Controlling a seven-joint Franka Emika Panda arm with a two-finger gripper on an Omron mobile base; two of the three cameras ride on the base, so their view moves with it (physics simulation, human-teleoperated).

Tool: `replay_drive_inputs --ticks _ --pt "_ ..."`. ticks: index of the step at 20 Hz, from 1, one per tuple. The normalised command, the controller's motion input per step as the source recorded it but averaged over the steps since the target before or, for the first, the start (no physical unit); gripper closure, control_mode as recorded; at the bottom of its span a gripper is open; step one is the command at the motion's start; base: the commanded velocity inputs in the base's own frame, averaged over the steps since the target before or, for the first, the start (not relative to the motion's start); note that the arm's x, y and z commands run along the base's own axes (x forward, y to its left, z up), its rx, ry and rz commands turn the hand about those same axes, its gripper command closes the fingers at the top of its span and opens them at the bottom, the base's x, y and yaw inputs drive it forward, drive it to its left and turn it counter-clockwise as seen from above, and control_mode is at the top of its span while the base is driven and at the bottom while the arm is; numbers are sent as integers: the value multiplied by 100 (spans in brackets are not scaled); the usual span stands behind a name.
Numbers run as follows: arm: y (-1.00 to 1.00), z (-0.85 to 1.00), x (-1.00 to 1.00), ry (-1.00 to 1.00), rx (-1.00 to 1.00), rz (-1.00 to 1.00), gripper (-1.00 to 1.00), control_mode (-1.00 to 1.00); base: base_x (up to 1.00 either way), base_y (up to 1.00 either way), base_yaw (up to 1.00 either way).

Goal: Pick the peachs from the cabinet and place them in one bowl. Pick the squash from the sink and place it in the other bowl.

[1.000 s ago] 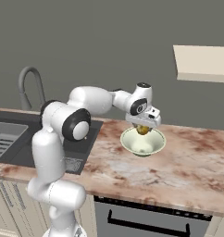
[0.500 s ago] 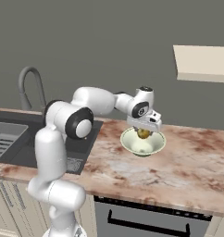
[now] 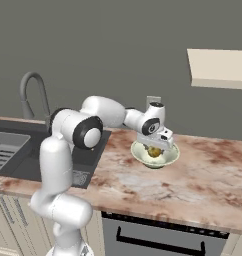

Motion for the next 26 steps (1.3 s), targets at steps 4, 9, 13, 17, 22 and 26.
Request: replay_drive_inputs --ticks 4,9,13,17,22,26 --pt "0 -14 0 0 0 0 100 -100 0 0 0" --pt "0 0 0 0 0 0 100 -100 0 0 0" --pt "0 0 0 0 0 0 -100 -100 0 0 0" --pt "0 0 0 0 0 0 -100 -100 0 0 0" --pt "0 39 -17 -13 -13 0 -100 -100 0 0 0" --pt "-4 57 -41 -21 -9 0 -100 -100 0 0 0"
